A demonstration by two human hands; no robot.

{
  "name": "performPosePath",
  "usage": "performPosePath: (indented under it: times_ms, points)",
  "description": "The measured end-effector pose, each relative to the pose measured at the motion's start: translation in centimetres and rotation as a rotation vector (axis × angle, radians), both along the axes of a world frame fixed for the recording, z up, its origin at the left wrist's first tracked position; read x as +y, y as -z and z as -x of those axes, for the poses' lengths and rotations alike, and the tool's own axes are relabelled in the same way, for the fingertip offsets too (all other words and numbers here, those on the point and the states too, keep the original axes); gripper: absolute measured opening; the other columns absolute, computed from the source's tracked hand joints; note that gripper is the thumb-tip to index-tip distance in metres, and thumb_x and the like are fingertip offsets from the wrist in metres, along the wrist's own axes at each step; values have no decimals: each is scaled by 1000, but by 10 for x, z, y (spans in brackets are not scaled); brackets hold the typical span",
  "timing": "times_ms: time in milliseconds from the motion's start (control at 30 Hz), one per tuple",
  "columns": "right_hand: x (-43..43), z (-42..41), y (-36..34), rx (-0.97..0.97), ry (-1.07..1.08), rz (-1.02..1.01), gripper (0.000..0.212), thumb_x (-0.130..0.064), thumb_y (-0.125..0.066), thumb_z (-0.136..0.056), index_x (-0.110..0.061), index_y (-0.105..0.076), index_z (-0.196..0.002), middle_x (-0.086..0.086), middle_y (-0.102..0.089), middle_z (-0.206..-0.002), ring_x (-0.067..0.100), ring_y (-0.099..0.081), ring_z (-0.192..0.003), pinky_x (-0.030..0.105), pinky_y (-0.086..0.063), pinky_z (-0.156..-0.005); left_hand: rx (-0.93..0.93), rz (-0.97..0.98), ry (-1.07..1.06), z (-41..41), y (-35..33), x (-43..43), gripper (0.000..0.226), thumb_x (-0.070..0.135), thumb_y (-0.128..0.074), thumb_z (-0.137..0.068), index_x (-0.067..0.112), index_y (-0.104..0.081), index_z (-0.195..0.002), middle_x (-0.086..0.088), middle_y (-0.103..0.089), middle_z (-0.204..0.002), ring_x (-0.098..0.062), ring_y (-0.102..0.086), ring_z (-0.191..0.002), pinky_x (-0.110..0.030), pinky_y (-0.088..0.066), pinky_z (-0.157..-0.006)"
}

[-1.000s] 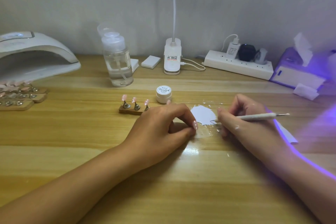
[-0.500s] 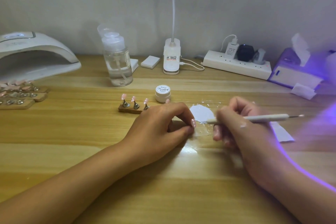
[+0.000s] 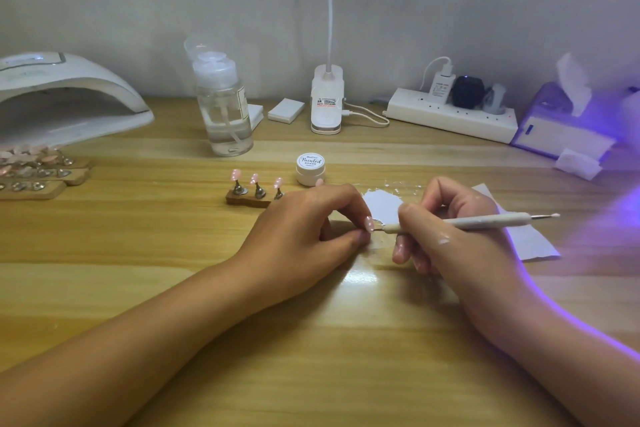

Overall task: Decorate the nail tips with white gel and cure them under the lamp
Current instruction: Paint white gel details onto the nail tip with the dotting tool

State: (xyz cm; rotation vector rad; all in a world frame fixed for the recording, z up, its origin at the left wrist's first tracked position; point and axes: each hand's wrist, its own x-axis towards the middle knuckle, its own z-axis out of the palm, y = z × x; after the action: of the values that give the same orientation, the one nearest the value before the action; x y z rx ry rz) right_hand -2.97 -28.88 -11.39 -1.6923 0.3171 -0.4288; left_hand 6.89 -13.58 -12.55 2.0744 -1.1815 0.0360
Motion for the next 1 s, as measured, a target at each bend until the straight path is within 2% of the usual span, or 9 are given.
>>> performPosePath:
  times_ms: [600,700,900,1000]
  points:
    - [0,-1,1,-14,-4,-19,35,-4,-59,-85,-22,-46,-59,10,-64,-50,16,-42,-37,24,-35,-34,13,2,-5,-1,1,-1,11,20,-72,-85,29,-65,-86,31,-62,-82,-6,-53,-56,-2,-33,-68]
    - [0,-2,1,-8,-6,-12,36,-4,-60,-84,-23,-46,-57,10,-64,-50,15,-43,-37,23,-36,-36,6,1,-6,-1,0,-1,12,20,-72,-85,30,-65,-86,34,-60,-79,-5,-53,-56,-7,-32,-61]
    - [-1,0,-1,-57,10,-65,40,-1,-59,-87,-22,-45,-56,11,-61,-48,10,-43,-38,16,-34,-38,17,3,-4,-1,1,0,13,18,-73,-85,29,-66,-85,33,-60,-79,-7,-53,-55,-2,-32,-67]
    - [-1,-1,0,-42,3,-51,38,-1,-58,-85,-22,-46,-56,10,-61,-47,10,-44,-38,15,-35,-38,6,4,0,0,0,1,15,18,-73,-84,30,-65,-84,34,-59,-78,-8,-54,-56,-8,-31,-60]
